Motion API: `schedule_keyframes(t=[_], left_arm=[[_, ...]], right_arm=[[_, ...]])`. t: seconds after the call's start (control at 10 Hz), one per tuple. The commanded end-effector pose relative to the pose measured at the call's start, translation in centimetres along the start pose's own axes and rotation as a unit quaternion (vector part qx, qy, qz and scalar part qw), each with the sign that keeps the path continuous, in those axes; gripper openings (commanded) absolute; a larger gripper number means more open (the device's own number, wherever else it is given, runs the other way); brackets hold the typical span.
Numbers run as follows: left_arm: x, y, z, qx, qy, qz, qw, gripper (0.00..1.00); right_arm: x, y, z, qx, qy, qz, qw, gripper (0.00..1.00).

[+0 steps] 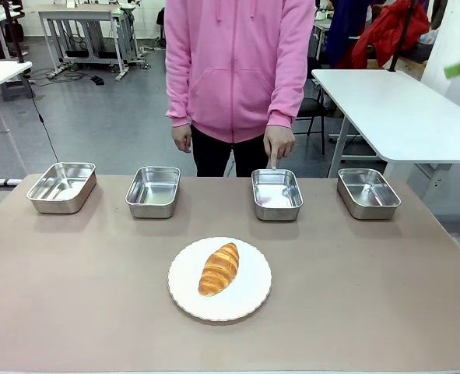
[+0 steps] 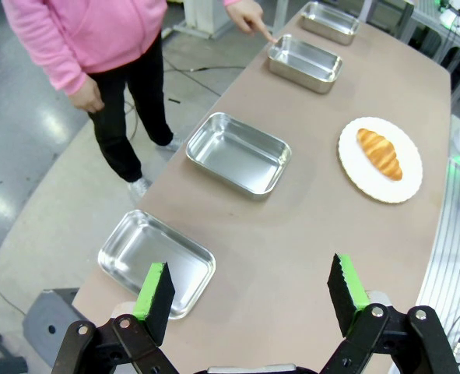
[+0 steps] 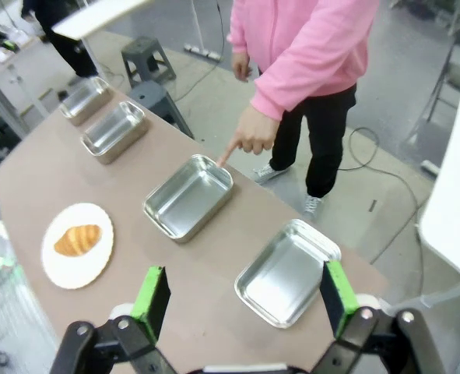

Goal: Place the bread in the container.
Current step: Place the Butter Roll into the Airtight Container indicated by the human.

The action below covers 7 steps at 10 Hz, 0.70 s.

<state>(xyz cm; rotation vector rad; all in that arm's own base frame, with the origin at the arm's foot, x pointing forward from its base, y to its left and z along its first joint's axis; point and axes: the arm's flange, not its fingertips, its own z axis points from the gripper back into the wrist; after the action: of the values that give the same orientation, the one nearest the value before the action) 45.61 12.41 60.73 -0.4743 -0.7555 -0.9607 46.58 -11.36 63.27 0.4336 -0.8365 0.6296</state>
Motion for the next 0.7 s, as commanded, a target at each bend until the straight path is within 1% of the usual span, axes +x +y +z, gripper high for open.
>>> schedule_keyframes(t=[0.0,0.1,0.3,0.4,0.5,0.6], left_arm=[[0.1,-0.1,0.1,-0.002,-0.005,-0.003,1.000,1.00],[0.1,-0.1,0.1,-0.002,-0.005,-0.003,1.000,1.00],[0.1,-0.1,0.1,-0.002,-0.005,-0.003,1.000,1.00],[0.1,-0.1,0.1,-0.002,-0.005,-0.003,1.000,1.00],[0.1,-0.1,0.1,-0.002,-0.005,-0.003,1.000,1.00],[0.1,-0.1,0.1,-0.002,-0.005,-0.003,1.000,1.00]], right_arm=[[6.9,0.7,-0.2,0.005,0.045,-0.030,0.999,1.00],[10.7,2.5,-1.1,0.013,0.057,-0.051,0.997,1.00],[16.7,6.6,-3.8,0.066,0.088,-0.100,0.989,1.00],[19.0,8.6,-5.8,0.080,0.102,-0.111,0.985,1.00],[21.0,10.6,-8.0,0.074,0.119,-0.141,0.980,1.00],[22.4,13.1,-11.2,0.077,0.144,-0.177,0.971,1.00]])
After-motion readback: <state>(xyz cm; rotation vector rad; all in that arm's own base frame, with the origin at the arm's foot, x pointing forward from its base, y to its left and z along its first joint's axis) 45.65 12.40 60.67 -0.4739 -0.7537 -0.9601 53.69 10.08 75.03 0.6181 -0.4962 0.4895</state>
